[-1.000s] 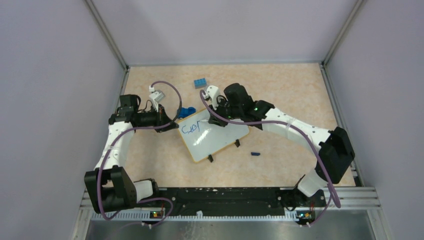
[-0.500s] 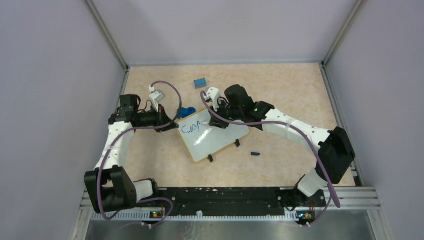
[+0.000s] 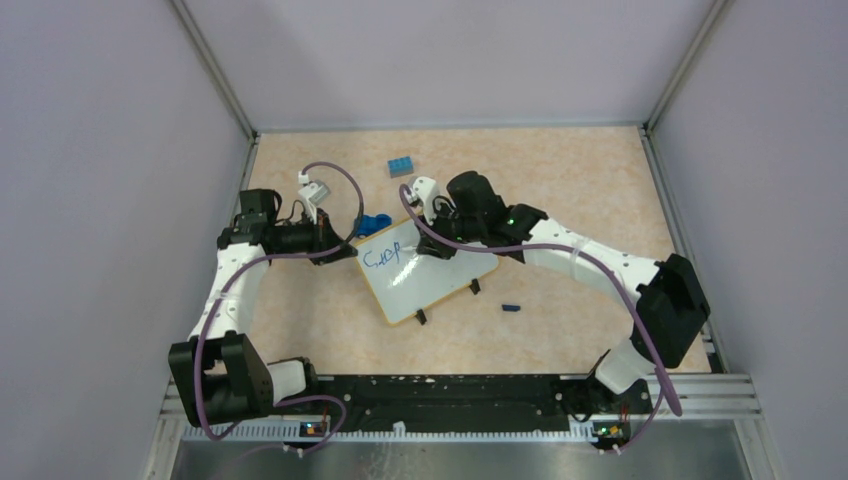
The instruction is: Write a sentence on the whiteboard
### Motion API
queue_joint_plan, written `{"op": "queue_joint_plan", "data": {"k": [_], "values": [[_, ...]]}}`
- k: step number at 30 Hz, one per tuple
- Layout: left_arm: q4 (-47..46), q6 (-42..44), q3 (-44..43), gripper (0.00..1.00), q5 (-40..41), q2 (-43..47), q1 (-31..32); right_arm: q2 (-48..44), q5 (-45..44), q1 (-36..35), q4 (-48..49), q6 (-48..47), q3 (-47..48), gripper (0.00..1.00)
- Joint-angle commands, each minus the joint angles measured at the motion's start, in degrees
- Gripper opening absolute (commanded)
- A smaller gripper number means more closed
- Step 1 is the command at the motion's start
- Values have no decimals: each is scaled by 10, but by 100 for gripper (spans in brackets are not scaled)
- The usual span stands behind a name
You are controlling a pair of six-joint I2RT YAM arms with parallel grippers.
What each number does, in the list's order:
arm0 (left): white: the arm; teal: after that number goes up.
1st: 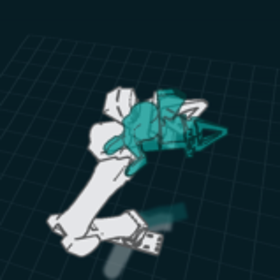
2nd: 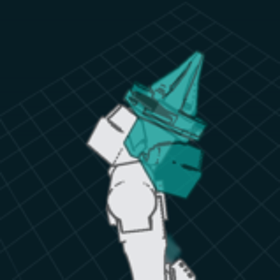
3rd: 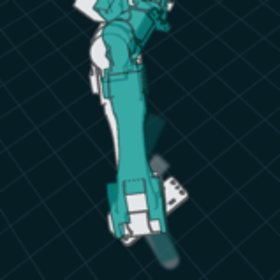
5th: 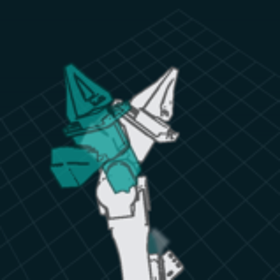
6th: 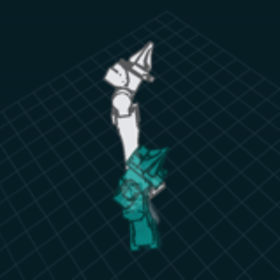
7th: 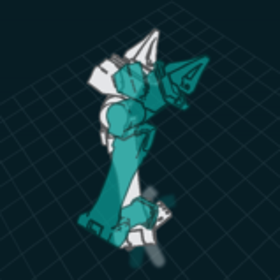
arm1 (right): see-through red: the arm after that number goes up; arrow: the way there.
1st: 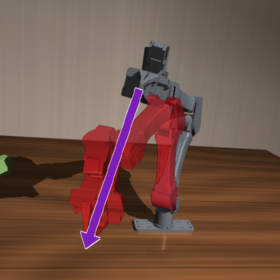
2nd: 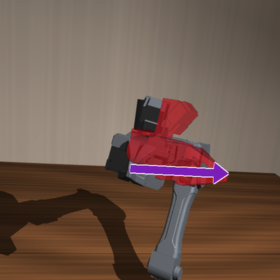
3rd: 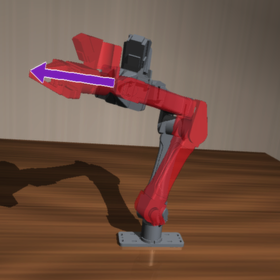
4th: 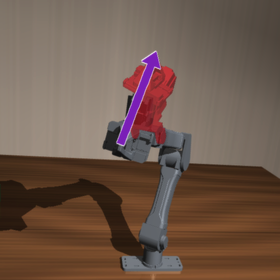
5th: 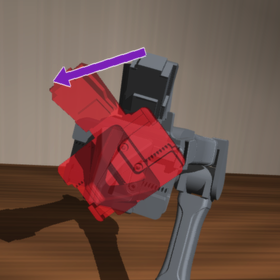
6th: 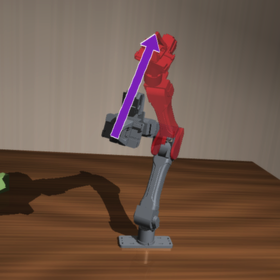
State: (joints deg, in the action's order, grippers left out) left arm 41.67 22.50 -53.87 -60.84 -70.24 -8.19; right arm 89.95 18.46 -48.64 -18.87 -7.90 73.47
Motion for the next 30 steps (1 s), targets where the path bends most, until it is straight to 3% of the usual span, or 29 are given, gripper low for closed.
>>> {"op": "queue_joint_plan", "data": {"k": [1, 7, 30], "values": [[2, 12, 9, 0, -2, 9, 7, -15, 8, -5, 11, -1, 14, 0], [2, 12, 9, 0, -1, 12, 7, -52, 42, -5, 0, 12, 12, 0], [5, 27, 6, 0, 13, 10, 7, -71, 32, 41, 0, -7, -4, 0]]}}
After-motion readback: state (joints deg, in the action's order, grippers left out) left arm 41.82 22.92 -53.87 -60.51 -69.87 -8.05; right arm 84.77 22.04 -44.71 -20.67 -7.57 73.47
